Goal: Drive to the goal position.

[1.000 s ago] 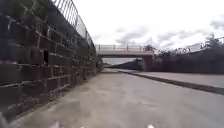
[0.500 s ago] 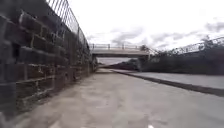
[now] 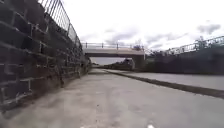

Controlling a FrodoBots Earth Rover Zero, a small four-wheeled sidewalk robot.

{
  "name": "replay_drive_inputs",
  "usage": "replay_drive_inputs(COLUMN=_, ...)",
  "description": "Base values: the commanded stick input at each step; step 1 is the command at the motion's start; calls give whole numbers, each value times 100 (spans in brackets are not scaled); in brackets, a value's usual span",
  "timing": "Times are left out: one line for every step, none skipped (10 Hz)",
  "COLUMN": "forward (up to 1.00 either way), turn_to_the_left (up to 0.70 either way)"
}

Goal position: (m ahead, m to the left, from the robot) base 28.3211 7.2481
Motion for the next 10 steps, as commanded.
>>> replay_drive_inputs(forward=100, turn_to_the_left=0)
replay_drive_inputs(forward=100, turn_to_the_left=0)
replay_drive_inputs(forward=100, turn_to_the_left=0)
replay_drive_inputs(forward=100, turn_to_the_left=0)
replay_drive_inputs(forward=100, turn_to_the_left=0)
replay_drive_inputs(forward=100, turn_to_the_left=4)
replay_drive_inputs(forward=100, turn_to_the_left=10)
replay_drive_inputs(forward=100, turn_to_the_left=16)
replay_drive_inputs(forward=100, turn_to_the_left=22)
replay_drive_inputs(forward=100, turn_to_the_left=0)
